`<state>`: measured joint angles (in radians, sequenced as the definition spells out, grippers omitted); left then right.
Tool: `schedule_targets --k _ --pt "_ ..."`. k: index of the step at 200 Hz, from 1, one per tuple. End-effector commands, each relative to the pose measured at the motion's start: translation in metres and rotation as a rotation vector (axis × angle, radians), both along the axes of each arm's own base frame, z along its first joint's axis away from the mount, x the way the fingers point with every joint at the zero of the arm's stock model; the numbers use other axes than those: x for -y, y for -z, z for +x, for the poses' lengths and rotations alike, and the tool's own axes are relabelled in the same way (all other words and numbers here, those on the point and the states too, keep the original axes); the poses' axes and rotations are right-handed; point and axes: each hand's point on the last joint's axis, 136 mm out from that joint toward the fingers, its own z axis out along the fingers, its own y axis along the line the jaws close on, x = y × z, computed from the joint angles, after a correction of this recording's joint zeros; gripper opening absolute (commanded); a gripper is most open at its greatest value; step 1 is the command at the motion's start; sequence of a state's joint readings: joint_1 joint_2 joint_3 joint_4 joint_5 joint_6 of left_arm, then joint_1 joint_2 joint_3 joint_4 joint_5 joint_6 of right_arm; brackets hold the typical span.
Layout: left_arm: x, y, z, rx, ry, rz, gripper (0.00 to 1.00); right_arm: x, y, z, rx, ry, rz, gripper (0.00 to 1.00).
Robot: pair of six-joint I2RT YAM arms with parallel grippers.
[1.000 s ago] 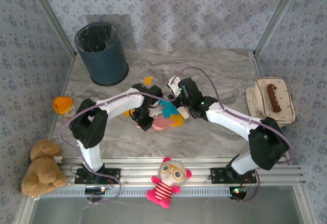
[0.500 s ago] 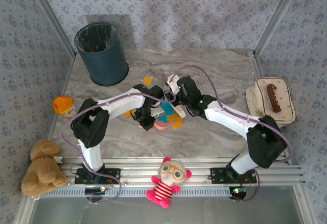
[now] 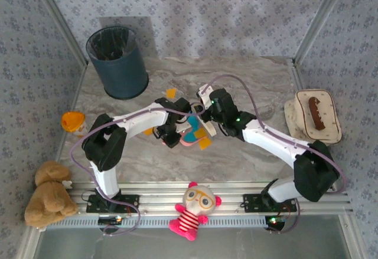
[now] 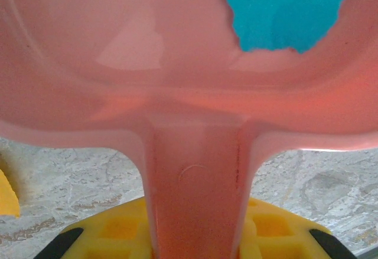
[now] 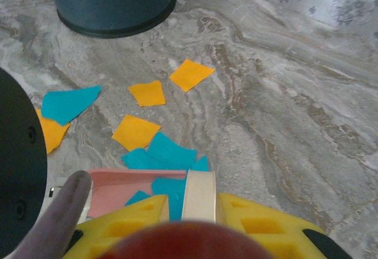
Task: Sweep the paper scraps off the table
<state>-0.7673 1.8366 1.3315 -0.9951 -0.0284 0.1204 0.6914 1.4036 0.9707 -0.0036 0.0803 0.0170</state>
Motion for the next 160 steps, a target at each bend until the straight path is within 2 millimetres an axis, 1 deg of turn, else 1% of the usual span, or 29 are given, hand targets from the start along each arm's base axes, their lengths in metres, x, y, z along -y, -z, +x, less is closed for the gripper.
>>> schedule_targets --k 1,41,53,66,91,124,160 --pt "-0.009 -0.002 -0.006 0.002 -0.007 0.036 0.0 0.015 -0.033 0.01 0.089 0.099 0.06 0.0" --pt "-0.013 -0.002 -0.01 -0.007 -0.012 0.043 0.0 0.034 -0.036 0.019 0.115 0.202 0.054 0.0" --pt "-0.014 -0.002 -0.012 -0.015 -0.01 0.044 0.0 0.04 -0.034 0.022 0.108 0.236 0.062 0.0" --pt "-0.015 -0.001 -0.014 -0.02 -0.015 0.045 0.0 0.046 -0.032 0.029 0.109 0.264 0.052 0.0" --pt "-0.014 -0.001 -0.015 -0.025 -0.017 0.039 0.0 0.051 -0.03 0.044 0.117 0.281 0.031 0.0" --pt "-0.012 -0.001 -0.017 -0.038 -0.019 0.03 0.0 0.054 -0.02 0.064 0.126 0.277 -0.02 0.0" --pt "-0.012 -0.001 -0.018 -0.041 -0.021 0.028 0.0 0.043 -0.008 0.076 0.117 0.188 -0.023 0.0"
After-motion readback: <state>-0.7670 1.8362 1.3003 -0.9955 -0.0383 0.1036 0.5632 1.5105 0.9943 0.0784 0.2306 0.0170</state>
